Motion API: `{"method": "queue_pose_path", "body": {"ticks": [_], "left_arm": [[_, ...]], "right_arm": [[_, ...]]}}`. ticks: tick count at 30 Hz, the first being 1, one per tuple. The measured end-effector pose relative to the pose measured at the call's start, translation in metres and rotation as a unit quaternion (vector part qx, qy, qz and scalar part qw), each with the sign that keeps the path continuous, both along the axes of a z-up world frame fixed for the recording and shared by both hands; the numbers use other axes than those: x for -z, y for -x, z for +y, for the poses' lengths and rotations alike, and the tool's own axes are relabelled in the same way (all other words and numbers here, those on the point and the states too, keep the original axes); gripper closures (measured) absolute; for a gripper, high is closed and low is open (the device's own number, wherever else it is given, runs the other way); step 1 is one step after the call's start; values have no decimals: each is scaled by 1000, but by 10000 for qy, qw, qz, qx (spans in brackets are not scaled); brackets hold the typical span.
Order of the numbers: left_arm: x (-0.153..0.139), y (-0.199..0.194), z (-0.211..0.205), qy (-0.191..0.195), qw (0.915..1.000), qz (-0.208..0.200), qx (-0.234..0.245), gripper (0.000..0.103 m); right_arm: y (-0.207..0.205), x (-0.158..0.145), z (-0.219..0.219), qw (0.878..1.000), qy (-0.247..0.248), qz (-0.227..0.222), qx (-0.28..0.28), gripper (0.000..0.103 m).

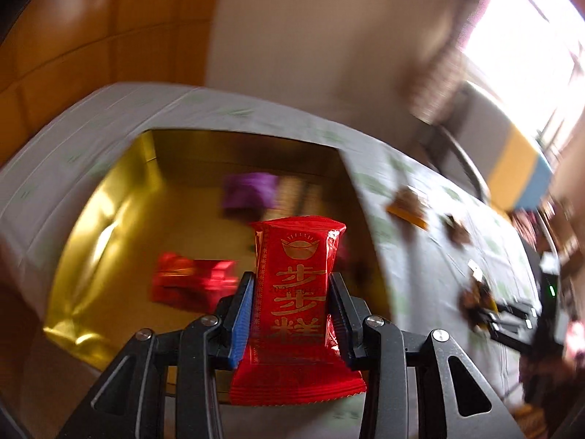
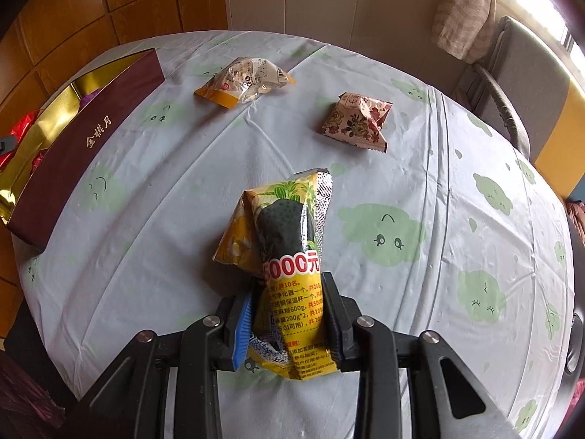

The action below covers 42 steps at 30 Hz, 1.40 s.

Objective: Organize snacks
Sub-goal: 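Carry the red lettered pack into the box and open the left gripper, then hold the yellow snack bag in the right gripper above the table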

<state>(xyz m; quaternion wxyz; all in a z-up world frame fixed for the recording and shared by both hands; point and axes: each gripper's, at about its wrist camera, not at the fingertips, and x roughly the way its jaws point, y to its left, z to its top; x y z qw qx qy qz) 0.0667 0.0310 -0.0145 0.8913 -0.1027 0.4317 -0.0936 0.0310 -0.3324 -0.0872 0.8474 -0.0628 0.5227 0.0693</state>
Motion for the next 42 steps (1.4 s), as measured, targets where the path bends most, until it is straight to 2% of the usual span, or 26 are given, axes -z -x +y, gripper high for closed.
{"method": "queue_pose_path", "body": {"ticks": [7, 12, 17, 22, 25, 27, 30, 34, 42], "left_arm": [[14, -22, 48, 758, 9924, 536, -809, 64], [23, -37, 60, 1328, 9816, 857, -1069, 64], [23, -54, 60, 1508, 9774, 937, -1146, 64], [34, -79, 58, 1290, 9780, 1054, -1257, 61], [42, -87, 52, 1020, 9817, 1090, -1180, 59], [43, -82, 47, 790, 9850, 1028, -1139, 58], [37, -68, 36, 137, 9906, 738, -1140, 59], [31, -49, 24, -339, 9928, 497, -1041, 59], [25, -16, 12, -665, 9934, 268, -898, 59]], "right_arm": [[1, 0, -3, 10000, -73, -33, 58, 69], [2, 0, -5, 9998, -131, -62, 114, 68], [2, -1, -5, 9998, -134, -67, 127, 68], [2, -1, -5, 9997, -171, -94, 175, 68], [2, 0, -5, 9996, -181, -112, 199, 68], [3, 0, -5, 9995, -191, -120, 219, 68], [4, 0, -5, 9994, -186, -147, 233, 68], [5, 0, -5, 9993, -173, -187, 261, 68], [9, -1, -3, 9990, -152, -261, 316, 68]]}}
